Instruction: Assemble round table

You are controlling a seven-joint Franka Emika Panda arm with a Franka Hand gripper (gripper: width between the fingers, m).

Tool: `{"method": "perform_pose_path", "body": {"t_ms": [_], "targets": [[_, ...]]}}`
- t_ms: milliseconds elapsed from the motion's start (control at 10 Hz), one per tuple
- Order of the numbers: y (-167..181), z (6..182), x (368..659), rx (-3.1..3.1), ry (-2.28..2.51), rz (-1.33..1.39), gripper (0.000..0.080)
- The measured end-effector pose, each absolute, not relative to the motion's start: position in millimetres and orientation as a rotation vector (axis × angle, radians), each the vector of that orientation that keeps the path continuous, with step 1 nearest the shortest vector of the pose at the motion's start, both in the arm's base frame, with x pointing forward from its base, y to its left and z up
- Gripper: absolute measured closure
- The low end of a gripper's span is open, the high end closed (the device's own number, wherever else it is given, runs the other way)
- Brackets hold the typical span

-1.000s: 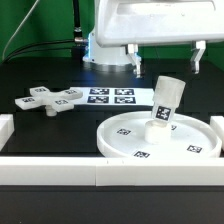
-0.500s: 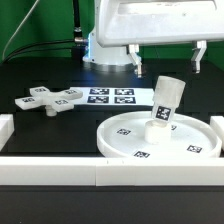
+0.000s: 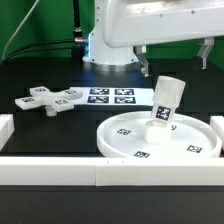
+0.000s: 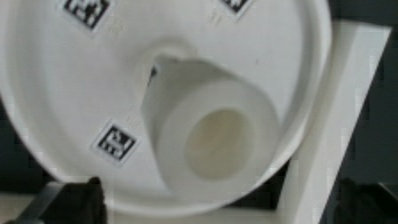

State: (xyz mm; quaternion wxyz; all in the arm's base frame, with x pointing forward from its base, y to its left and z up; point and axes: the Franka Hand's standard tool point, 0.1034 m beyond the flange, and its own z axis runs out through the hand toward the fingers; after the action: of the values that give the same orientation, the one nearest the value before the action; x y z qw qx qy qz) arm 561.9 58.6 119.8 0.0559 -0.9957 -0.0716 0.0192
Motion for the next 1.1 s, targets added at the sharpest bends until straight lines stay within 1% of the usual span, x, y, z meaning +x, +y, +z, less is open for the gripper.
{"method": "perform_pose_path", "body": {"t_ms": [400, 800, 1100], "targets": [[50, 117.3, 565, -3.084, -0.439, 0.031, 0.015], [50, 114.5, 565, -3.086, -0.462, 0.019, 0.015], [52, 105.0, 565, -3.083, -0.499, 0.011, 0.015]]}}
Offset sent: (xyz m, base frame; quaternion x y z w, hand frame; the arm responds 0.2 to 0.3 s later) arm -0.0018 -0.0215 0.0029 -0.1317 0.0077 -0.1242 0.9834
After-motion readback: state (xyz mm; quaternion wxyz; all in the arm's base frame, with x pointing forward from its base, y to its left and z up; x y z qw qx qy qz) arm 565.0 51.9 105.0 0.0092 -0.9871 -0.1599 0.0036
